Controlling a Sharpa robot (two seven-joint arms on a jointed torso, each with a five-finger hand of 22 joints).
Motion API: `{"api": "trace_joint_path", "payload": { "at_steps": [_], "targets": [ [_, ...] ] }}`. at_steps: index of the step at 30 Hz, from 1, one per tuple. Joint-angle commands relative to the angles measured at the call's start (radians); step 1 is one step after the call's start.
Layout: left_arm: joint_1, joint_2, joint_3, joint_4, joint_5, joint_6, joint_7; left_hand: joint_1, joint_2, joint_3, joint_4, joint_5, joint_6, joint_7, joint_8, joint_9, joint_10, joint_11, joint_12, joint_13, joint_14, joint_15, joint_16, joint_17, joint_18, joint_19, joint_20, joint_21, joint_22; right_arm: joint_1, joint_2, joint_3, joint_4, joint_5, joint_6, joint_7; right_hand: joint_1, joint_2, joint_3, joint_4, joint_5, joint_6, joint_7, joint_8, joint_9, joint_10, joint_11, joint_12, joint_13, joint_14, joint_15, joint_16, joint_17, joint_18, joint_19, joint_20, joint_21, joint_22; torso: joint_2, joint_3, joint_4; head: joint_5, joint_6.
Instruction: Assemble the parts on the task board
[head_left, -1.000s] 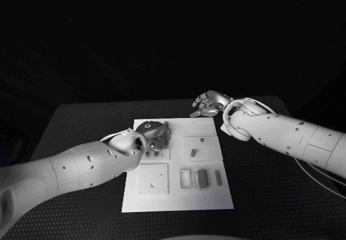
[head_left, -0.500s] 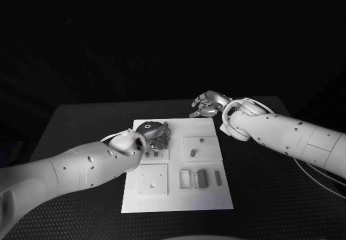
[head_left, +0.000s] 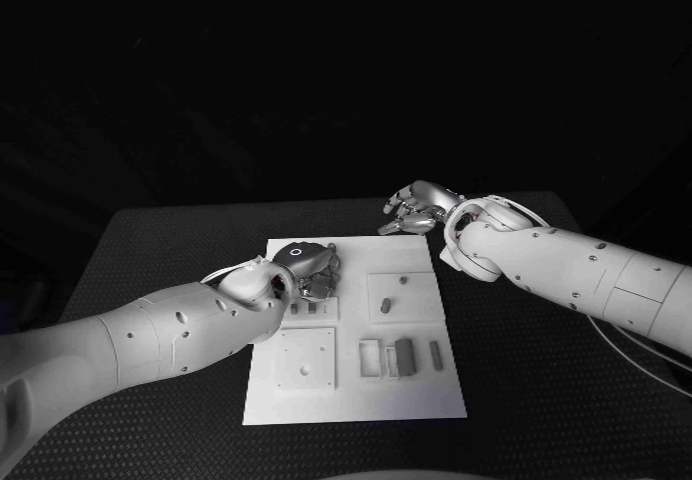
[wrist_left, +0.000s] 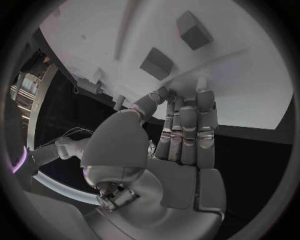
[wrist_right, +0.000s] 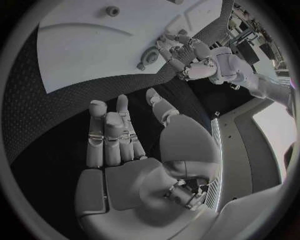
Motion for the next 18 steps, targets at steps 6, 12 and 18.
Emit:
{"api": "trace_joint_path", "payload": {
  "at_steps": [6,12,18],
  "targets": [
    [-0.007,0.007,-0.002,-0.004,-0.001,0.030,-0.007,-0.001,0.011,0.009,-0.001,-0.004,0.015,-0.003,0.009,0.000,0.014,-0.002,0.003,0.001,0.005,-0.005,0.004,-0.002,0.102,0.001,-0.010,0.007,0.023,0.000,0.001,0.000,0.002,-0.002,0.009,0.008,-0.008,-0.001,0.006,0.000,0.002,-0.001,0.008,0.002,-0.002,0.002,0.003,-0.003,0.001,-0.008,0.002,-0.005,0.001,0.044,0.000,-0.005,-0.005,0.016,0.000,-0.0004,0.0000,0.001,-0.001],
    [-0.008,0.007,-0.002,-0.007,-0.001,0.034,-0.008,0.001,0.014,0.012,-0.003,-0.004,0.022,-0.006,0.012,0.001,0.022,-0.005,0.004,0.002,0.008,-0.008,0.004,-0.003,0.101,0.002,-0.013,0.009,0.023,0.000,0.001,0.000,0.001,-0.002,0.009,0.008,-0.008,-0.001,0.006,0.000,0.002,-0.001,0.008,0.002,-0.002,0.002,0.003,-0.004,0.001,-0.008,0.002,-0.005,0.001,0.044,0.000,-0.005,-0.005,0.016,0.000,-0.0006,-0.0005,0.000,-0.002],
    [-0.009,0.009,-0.002,-0.012,-0.002,0.039,-0.007,0.018,0.018,0.021,-0.011,-0.003,0.030,-0.010,0.016,0.001,0.031,-0.009,0.004,0.005,0.013,-0.012,0.001,-0.006,0.099,0.000,-0.016,0.007,0.020,0.000,0.001,0.000,0.001,-0.002,0.009,0.008,-0.008,-0.001,0.006,0.000,0.002,-0.001,0.008,0.002,-0.002,0.003,0.003,-0.004,0.002,-0.008,0.002,-0.005,0.001,0.044,0.000,-0.005,-0.005,0.016,0.000,-0.0006,0.0002,0.000,-0.003]
  ]
}}
